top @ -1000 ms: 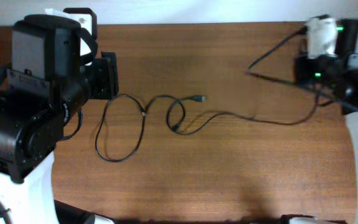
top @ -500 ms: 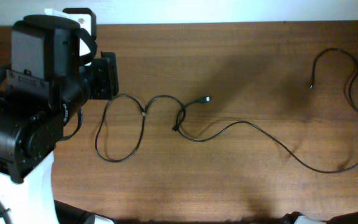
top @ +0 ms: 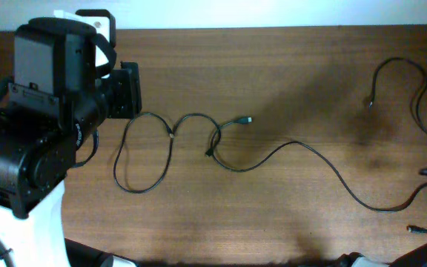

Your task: Untangle cables

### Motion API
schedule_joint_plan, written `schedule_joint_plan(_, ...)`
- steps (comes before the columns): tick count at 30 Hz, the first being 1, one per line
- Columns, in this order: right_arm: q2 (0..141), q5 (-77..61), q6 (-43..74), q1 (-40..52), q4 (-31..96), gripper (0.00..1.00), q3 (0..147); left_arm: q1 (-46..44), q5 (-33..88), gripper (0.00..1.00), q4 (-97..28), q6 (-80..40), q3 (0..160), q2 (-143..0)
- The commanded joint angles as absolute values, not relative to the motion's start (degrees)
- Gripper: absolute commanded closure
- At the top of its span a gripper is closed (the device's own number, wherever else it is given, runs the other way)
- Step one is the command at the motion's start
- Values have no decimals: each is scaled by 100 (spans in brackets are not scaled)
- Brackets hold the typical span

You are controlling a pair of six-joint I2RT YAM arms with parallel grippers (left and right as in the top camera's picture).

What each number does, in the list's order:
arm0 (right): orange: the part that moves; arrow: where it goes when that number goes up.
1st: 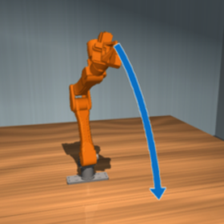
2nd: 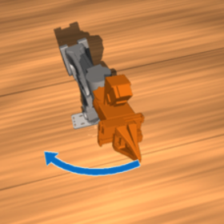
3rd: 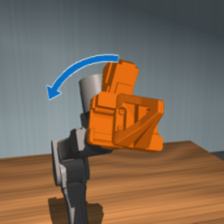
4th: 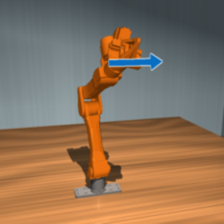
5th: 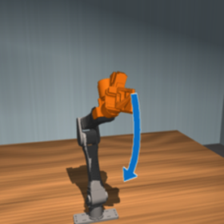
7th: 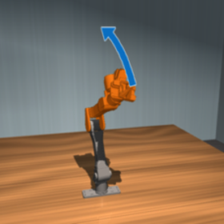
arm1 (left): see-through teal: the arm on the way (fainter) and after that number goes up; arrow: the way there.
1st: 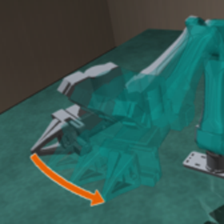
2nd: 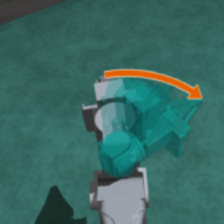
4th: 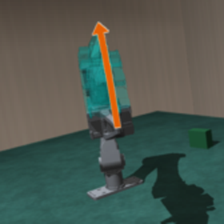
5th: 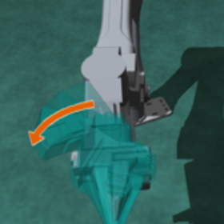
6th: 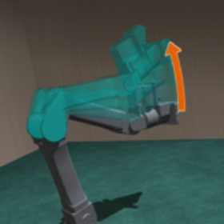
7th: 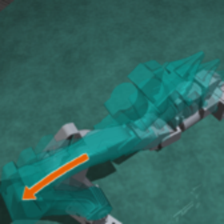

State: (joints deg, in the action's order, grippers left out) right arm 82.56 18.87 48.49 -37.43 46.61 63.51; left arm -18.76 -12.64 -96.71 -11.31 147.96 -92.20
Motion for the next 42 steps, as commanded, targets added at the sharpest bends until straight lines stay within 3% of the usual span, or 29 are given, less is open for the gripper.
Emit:
schedule_joint_plan(1,8003,86,3081,-3205,4016,0,6447,-1857,-1284,36,-9671,-1057,14794,-9190)
schedule_joint_plan(5,7601,-1400,3,-1516,3730,0,6530,-1859,-1282,37,-9671,-1057,14794,-9190)
schedule_joint_plan(7,7605,-2779,-2078,-600,4069,0,6528,-1857,-1282,37,-9671,-1057,14794,-9190)
schedule_joint_plan(9,7607,-3214,-3022,344,4440,0,6528,-1857,-1284,37,-9671,-1057,14794,-9190)
schedule_joint_plan(13,7830,-3048,-3527,1903,4606,0,6517,-1857,-1173,37,-9671,-1057,14794,-9190)
schedule_joint_plan(16,8621,-2379,-3800,2475,4521,0,6517,-1857,-1116,37,-9671,-1057,14794,-9190)
schedule_joint_plan(23,10521,-2657,-3791,2593,3918,1,6517,-1857,-1135,37,-9671,-928,14794,-9190)
schedule_joint_plan(37,10538,-2456,-3787,3238,3898,0,6121,-1857,-1135,36,-9671,-928,14794,-9190)
schedule_joint_plan(38,10538,-2462,-3701,3238,3771,8,6060,-1857,-1138,36,-9671,-926,14794,-9190)
schedule_joint_plan(39,10538,-2458,-3701,3240,3632,44,5970,-1857,-1138,36,-9671,-926,14794,-9190)
schedule_joint_plan(40,10538,-2458,-3701,3240,3551,52,5907,-1857,-1138,36,-9671,-926,14794,-9190)
schedule_joint_plan(41,10538,-2453,-3701,3238,3489,52,5837,-1857,-1138,36,-9671,-913,14794,-9190)
schedule_joint_plan(42,10538,-2432,-3701,3234,3485,73,5826,-1857,-1138,36,-9671,-906,14794,-9190)
